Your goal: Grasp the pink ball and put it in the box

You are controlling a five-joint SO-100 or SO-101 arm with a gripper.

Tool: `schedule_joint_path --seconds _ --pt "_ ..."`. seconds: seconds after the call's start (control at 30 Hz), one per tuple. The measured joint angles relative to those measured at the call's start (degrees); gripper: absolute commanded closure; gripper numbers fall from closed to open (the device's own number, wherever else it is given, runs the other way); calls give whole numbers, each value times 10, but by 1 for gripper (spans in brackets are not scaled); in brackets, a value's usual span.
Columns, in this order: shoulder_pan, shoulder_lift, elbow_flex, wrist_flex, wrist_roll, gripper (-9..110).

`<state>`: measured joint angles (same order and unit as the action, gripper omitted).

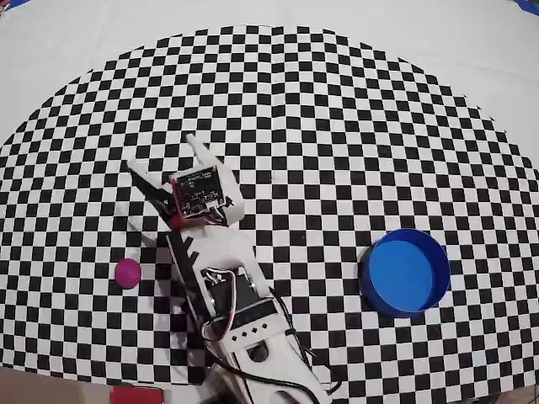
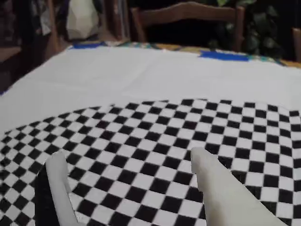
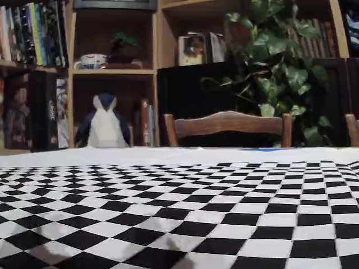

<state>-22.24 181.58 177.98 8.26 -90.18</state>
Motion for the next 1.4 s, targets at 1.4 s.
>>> schedule_joint_path --seconds 1.4 --pt "-251 -11 0 -11 0 71"
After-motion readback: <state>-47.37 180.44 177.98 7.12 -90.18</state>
